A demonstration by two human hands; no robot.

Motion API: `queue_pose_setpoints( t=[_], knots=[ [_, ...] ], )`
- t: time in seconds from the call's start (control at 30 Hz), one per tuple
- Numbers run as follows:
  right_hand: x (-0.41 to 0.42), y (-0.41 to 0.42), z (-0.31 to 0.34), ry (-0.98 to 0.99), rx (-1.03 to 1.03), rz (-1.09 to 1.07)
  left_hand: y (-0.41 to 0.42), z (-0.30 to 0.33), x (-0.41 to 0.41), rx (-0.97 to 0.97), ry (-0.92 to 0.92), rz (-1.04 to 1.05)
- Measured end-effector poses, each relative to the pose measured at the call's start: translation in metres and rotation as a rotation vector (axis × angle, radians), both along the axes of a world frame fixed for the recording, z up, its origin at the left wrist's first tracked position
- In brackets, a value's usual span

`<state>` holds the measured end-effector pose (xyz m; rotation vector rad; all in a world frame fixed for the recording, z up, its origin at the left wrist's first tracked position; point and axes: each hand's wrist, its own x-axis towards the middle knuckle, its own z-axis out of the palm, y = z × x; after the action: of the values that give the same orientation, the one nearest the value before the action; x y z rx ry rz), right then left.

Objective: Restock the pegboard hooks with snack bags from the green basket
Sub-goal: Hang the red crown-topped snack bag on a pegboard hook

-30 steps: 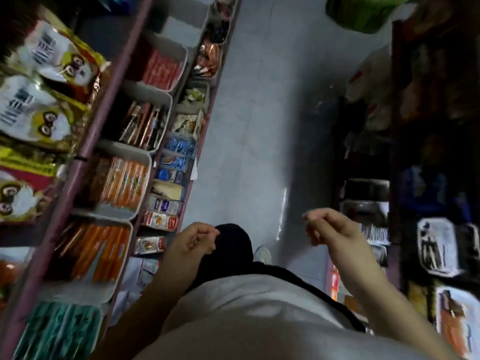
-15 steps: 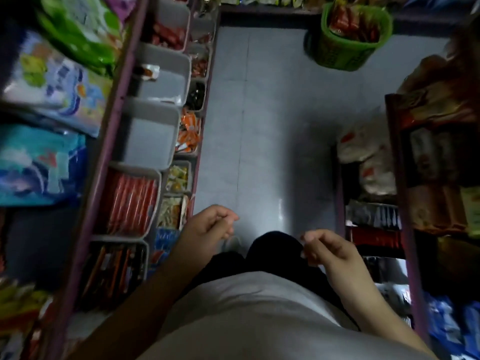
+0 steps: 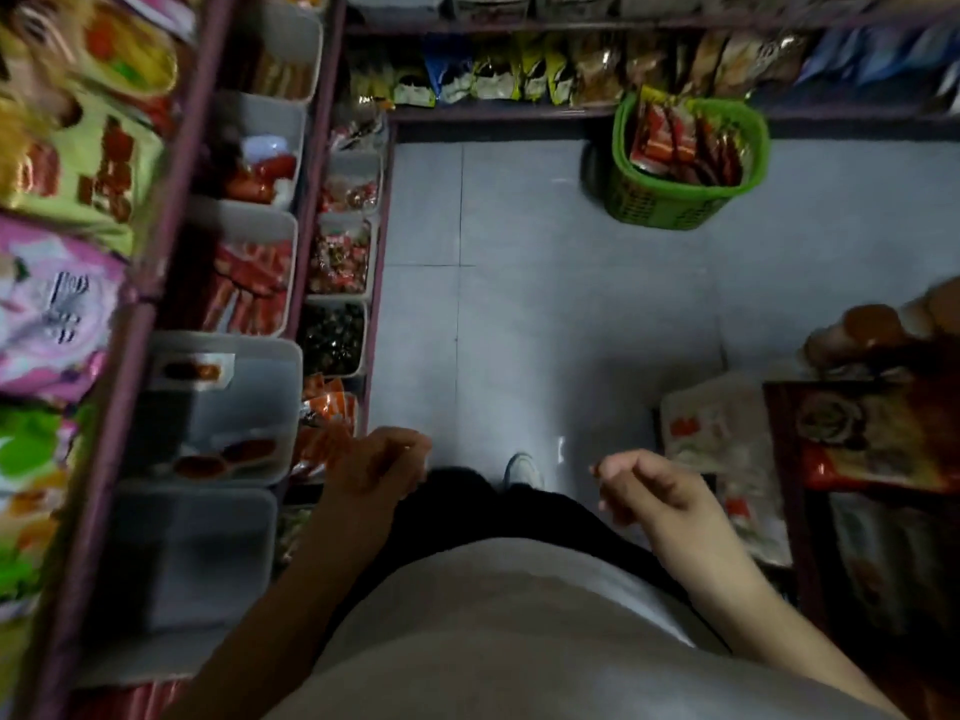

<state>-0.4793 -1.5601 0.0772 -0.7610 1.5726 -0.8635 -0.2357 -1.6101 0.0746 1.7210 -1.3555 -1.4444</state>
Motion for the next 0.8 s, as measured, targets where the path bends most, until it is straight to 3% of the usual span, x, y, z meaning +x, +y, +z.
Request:
queue_pose_setpoints(
  t=[0.13,0.33,0.57,0.8],
  knots=[
    [-0.024,-0.112,0.004,0.024,-0.039,0.063,-0.076,-0.008,-0.009,0.023,-0.087,0.033],
    [-0.049,-0.274,-0.013,0.053,-0.076,0.063,-0.235,-0.034,-0.023,0.067,-0.063,0.109],
    [-0.080,-0.417,-0.016,0.036,0.019,-0.148,-0.461,-0.014,-0.092,-0.097,-0.041,-0.279],
    [-0.144,-0.491,-0.040,-0.045,0.110,-0.473,-0.628,-0.017,-0.206,-0.139,0.005,-0.524]
  ],
)
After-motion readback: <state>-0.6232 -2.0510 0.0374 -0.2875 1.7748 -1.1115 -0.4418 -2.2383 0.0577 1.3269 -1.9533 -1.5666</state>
